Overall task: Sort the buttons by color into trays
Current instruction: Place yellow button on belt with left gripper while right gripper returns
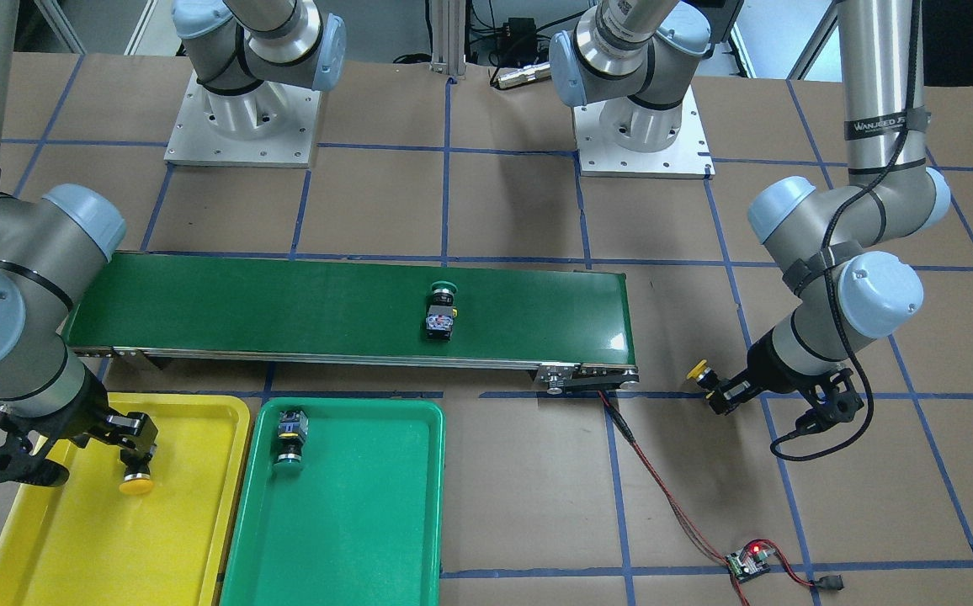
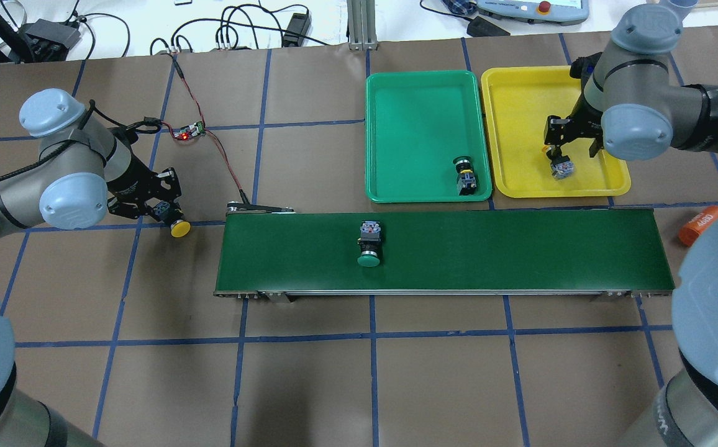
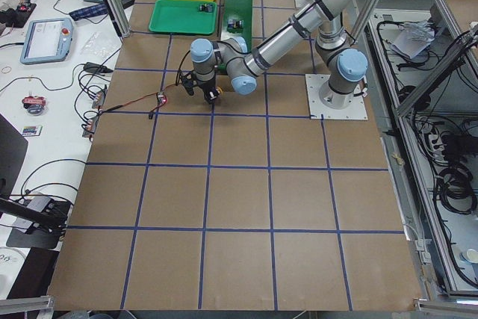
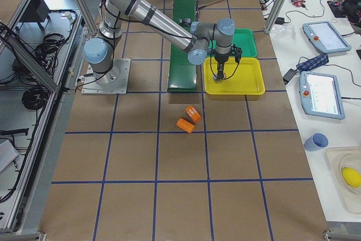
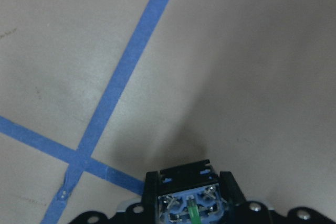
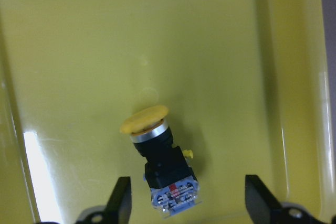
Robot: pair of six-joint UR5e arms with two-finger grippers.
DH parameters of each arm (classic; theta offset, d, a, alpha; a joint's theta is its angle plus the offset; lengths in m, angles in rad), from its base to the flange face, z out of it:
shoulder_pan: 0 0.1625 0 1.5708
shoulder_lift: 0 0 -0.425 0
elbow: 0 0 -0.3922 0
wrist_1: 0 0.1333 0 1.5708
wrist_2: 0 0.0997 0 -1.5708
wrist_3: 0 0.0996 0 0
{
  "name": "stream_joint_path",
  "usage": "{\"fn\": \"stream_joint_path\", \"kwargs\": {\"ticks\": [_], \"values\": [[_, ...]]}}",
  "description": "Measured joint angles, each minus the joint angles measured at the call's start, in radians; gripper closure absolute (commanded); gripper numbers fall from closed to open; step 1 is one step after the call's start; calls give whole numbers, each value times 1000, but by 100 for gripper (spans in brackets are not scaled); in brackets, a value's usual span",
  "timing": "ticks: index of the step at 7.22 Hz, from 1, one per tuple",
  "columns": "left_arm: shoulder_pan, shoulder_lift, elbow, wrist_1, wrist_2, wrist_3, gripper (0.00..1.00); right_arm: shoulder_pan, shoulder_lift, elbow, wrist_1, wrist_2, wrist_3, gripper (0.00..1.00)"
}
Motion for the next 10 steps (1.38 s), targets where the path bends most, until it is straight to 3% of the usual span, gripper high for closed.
{"fn": "stream_joint_path", "kwargs": {"ticks": [2, 4, 5, 7, 10], "values": [[0, 58, 50, -137, 1, 84, 100, -1, -50, 2, 26, 2, 0, 0], [-14, 108, 119, -273, -1, 135, 100, 6, -209, 11, 191, 7, 2, 0], [-68, 128, 140, -320, -4, 162, 100, 14, -312, 15, 310, 9, 6, 0], [-288, 143, 149, -343, 7, 195, 100, 36, -443, 23, 478, 12, 14, 0], [-515, 152, 83, -322, 54, 200, 100, 76, -445, 66, 505, 77, 21, 0]]}}
